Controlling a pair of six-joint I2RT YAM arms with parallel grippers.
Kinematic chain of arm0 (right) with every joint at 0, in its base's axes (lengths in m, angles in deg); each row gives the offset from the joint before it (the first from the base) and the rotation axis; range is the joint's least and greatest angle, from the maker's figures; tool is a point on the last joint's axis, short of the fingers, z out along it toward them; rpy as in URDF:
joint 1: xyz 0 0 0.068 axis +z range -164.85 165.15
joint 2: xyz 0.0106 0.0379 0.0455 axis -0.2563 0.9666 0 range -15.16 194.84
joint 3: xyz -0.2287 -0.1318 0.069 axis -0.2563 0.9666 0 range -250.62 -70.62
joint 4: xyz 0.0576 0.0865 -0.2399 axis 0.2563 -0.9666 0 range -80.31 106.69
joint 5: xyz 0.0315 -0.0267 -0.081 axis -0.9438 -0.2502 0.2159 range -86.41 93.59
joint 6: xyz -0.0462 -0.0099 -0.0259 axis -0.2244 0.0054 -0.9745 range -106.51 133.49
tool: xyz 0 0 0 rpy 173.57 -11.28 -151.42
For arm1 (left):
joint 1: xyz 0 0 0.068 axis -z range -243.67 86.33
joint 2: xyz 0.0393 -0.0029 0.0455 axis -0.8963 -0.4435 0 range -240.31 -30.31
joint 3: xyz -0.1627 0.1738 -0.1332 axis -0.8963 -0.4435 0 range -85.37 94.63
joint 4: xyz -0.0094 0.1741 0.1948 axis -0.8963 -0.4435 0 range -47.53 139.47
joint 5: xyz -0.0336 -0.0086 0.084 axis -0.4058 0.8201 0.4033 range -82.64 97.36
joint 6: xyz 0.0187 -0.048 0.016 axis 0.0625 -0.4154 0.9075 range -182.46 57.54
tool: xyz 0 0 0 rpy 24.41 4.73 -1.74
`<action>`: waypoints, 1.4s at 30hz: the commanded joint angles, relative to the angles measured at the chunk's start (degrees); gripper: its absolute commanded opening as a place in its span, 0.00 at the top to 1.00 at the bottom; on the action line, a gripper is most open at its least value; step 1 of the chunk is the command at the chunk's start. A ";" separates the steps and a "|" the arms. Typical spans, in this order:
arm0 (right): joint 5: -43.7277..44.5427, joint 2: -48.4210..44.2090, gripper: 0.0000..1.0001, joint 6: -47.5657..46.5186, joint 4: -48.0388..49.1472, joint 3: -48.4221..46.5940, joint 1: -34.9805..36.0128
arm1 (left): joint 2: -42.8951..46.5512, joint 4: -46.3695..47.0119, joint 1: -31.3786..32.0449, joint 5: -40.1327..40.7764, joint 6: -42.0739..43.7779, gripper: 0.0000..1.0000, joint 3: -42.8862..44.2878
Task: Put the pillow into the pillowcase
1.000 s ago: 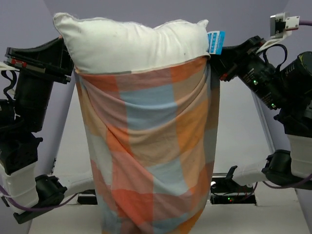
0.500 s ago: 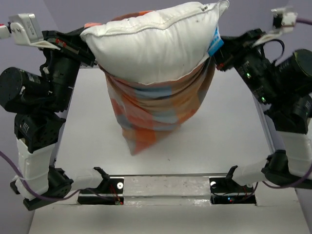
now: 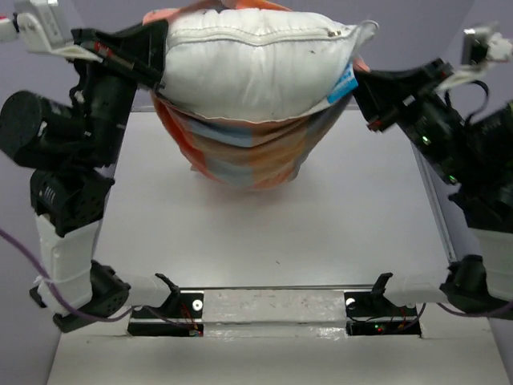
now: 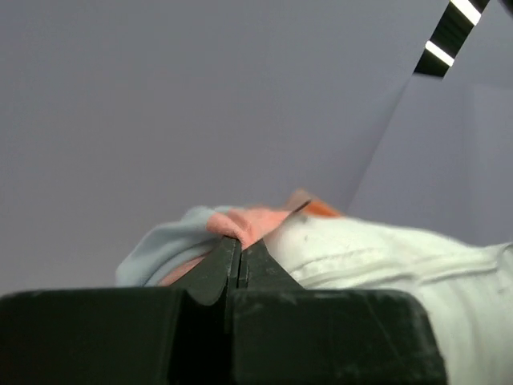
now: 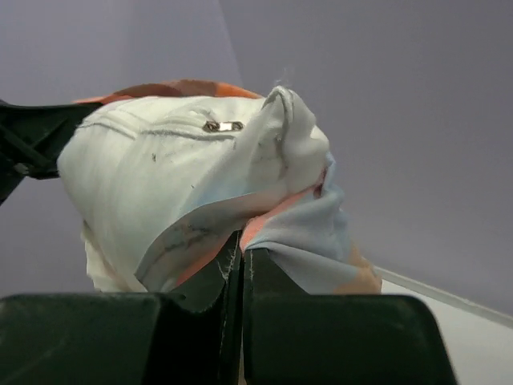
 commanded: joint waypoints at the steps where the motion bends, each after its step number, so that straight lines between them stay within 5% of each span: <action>1: 1.55 -15.07 1.00 1.50 19.27 28.20 0.67 | 19.15 22.55 0.38 1.26 -1.78 1.00 -32.75; 2: 8.64 -9.49 1.00 0.28 15.09 29.35 0.67 | 22.15 27.22 0.38 5.04 -1.60 1.00 -47.33; 4: 11.51 -6.11 1.00 -2.10 10.67 25.49 0.67 | 21.14 24.04 0.02 7.27 -0.90 1.00 -42.07; 7: 1.89 -6.45 1.00 -2.99 10.75 5.35 0.67 | 14.22 13.78 0.11 -1.23 -1.32 1.00 -15.48; 8: -4.24 -5.14 1.00 -2.12 8.91 -11.52 0.67 | 12.01 11.38 0.02 -3.51 -2.03 1.00 -7.74; 9: -7.00 -3.74 1.00 -0.37 5.85 -18.73 0.67 | 7.72 8.92 0.02 -6.76 -2.64 1.00 6.69; 11: -10.97 -5.29 1.00 0.88 7.55 -17.19 0.67 | 5.05 2.68 -0.06 -5.66 -2.48 1.00 14.81; 14: -6.17 -16.72 1.00 -0.43 20.19 11.42 0.67 | 6.08 0.10 -0.06 2.41 0.68 1.00 4.43; 15: 1.86 -15.77 1.00 -2.87 21.45 20.57 0.67 | 10.45 3.76 -0.06 6.70 1.39 1.00 -12.94; 18: 12.83 -6.91 1.00 -9.89 20.32 25.14 0.15 | 18.29 23.38 -0.24 8.84 2.80 1.00 -37.58; 20: 11.19 -3.56 1.00 -11.59 17.79 15.79 0.14 | 15.87 18.94 -0.68 7.82 3.67 1.00 -30.65; 21: 8.47 -2.50 1.00 -11.34 15.42 8.69 0.14 | 11.15 15.96 -0.68 5.89 3.94 1.00 -16.77; 22: 4.79 -1.10 1.00 -10.47 13.05 -9.22 0.14 | 8.32 13.06 -0.68 3.52 3.68 1.00 -8.02; 24: -4.45 1.89 1.00 -7.49 8.30 -24.37 0.14 | 0.08 4.71 -0.68 -2.27 1.58 1.00 16.17; 25: -5.87 0.16 1.00 -6.77 8.37 -23.47 0.14 | -2.49 -0.63 -0.68 -2.74 1.31 1.00 22.85; 27: -3.17 -7.98 1.00 -6.68 18.16 -4.24 0.14 | -6.02 -6.63 -0.68 0.56 1.30 1.00 30.71; 28: -0.81 -15.95 1.00 -6.77 23.52 7.62 0.14 | -7.17 -8.75 -0.68 3.38 2.09 1.00 29.00; 30: 8.03 -10.90 1.00 -9.82 24.04 21.14 0.14 | -11.80 -14.01 -0.68 8.91 2.79 1.00 27.93; 32: 14.05 -3.93 1.00 -11.68 15.28 15.95 0.14 | -13.24 -11.34 -0.68 8.25 3.06 1.00 28.29; 37: 0.91 -2.49 1.00 -9.85 11.88 -9.64 0.14 | -5.26 0.89 -0.68 0.07 2.62 1.00 25.67; 39: -2.08 -6.61 1.00 -7.57 13.10 -7.92 0.14 | -1.57 5.28 -0.68 0.24 4.37 1.00 19.18; 42: 0.15 -9.87 1.00 -5.11 15.13 9.44 0.14 | 7.99 11.43 -0.68 4.88 6.74 1.00 -3.97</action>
